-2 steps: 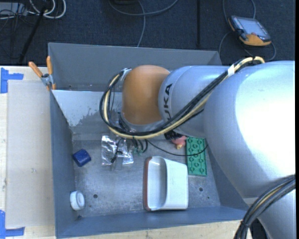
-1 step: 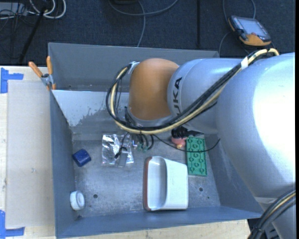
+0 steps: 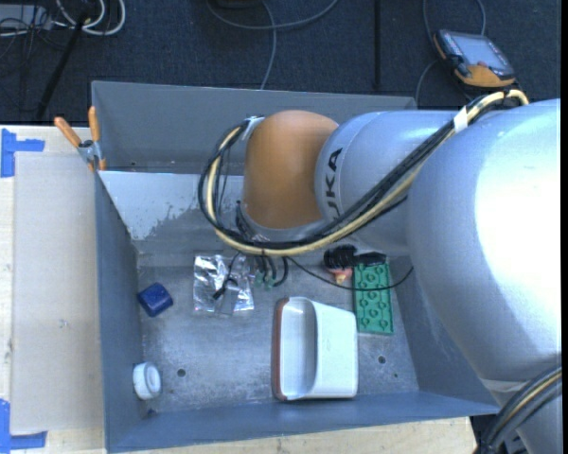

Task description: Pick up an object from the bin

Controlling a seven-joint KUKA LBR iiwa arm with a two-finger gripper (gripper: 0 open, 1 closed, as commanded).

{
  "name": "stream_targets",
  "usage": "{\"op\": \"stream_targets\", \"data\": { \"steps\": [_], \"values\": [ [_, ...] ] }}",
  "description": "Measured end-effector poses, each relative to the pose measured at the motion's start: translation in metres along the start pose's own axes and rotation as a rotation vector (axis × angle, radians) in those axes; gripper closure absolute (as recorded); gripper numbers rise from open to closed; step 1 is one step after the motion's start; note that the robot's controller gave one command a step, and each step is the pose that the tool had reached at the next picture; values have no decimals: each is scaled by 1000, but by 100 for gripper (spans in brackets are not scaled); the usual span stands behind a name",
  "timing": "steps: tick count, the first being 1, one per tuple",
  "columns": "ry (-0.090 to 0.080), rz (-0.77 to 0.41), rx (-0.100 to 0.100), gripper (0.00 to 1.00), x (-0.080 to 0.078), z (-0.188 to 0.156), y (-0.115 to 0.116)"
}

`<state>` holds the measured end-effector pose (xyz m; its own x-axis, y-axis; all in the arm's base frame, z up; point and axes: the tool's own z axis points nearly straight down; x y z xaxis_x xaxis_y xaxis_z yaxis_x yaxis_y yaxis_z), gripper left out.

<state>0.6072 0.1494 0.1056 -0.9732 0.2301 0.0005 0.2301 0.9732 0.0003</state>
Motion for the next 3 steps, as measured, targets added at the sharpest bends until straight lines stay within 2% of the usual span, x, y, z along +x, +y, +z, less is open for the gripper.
{"op": "stream_targets", "data": {
  "steps": [1, 2, 3],
  "values": [
    [1, 203, 1, 0, 10, 37, -1],
    [1, 203, 1, 0, 10, 37, -1],
    [2, 203, 1, 100, 10, 37, -1]
  ]
}}
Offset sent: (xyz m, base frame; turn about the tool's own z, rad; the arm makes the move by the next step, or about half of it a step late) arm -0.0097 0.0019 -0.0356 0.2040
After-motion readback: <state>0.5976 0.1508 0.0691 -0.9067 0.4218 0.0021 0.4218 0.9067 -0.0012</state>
